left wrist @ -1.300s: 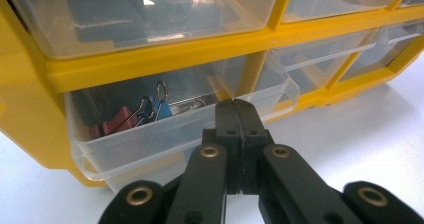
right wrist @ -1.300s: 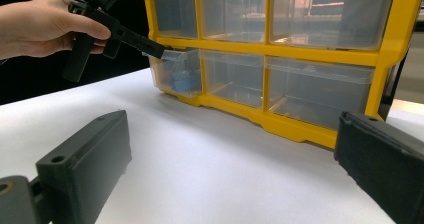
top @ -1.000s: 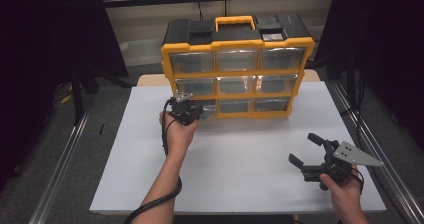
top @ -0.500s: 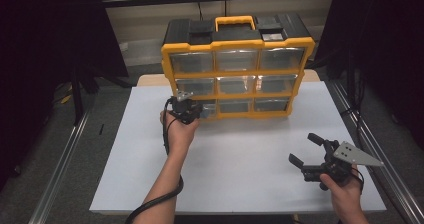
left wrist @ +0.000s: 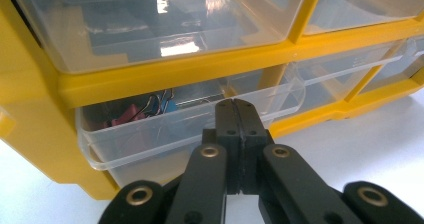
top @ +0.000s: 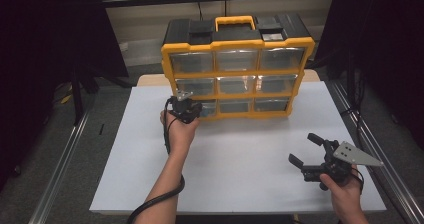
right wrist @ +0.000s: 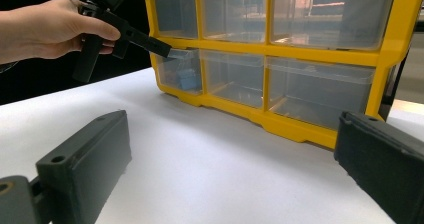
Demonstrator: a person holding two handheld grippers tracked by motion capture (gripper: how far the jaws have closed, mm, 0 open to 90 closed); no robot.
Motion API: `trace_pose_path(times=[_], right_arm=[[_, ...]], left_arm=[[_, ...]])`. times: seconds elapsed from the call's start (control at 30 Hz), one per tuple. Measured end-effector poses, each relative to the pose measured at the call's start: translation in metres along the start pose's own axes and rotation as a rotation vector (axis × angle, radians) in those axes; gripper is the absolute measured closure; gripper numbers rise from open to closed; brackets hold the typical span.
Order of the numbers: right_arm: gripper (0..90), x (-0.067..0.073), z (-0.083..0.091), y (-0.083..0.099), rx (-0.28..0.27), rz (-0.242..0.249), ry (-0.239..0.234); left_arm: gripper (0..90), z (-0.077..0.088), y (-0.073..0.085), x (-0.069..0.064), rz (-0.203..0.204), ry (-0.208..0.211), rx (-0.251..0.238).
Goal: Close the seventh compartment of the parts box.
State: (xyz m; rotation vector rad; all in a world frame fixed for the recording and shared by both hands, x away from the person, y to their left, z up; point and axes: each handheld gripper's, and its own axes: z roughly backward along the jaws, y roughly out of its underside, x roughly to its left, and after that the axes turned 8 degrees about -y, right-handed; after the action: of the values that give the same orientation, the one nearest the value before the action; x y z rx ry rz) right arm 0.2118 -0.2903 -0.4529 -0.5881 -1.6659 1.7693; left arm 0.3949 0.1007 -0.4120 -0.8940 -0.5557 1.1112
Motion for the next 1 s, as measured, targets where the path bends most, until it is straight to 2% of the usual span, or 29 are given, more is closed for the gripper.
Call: trace_pose_path(times=[0.7,0.87,1.0], right_arm=[[1.6,-0.0004,0.0004,0.0001,0.004,0.001,0.002],[1.6,-0.0004,0.0005,0.0001,0.004,0.0,0.001],[1.6,-0.0003,0.0006,0.0001,0.003,-0.001,0.001]], left_arm=[[90.0,-0.005,-0.0006,-0.0003,0.003,-0.018,-0.013],[90.0,-0.0068,-0.0005,-0.0013,0.021,-0.023,-0.018],[90.0,-0.0073,-0.0005,-0.0005,0.008,-0.022,-0.014]])
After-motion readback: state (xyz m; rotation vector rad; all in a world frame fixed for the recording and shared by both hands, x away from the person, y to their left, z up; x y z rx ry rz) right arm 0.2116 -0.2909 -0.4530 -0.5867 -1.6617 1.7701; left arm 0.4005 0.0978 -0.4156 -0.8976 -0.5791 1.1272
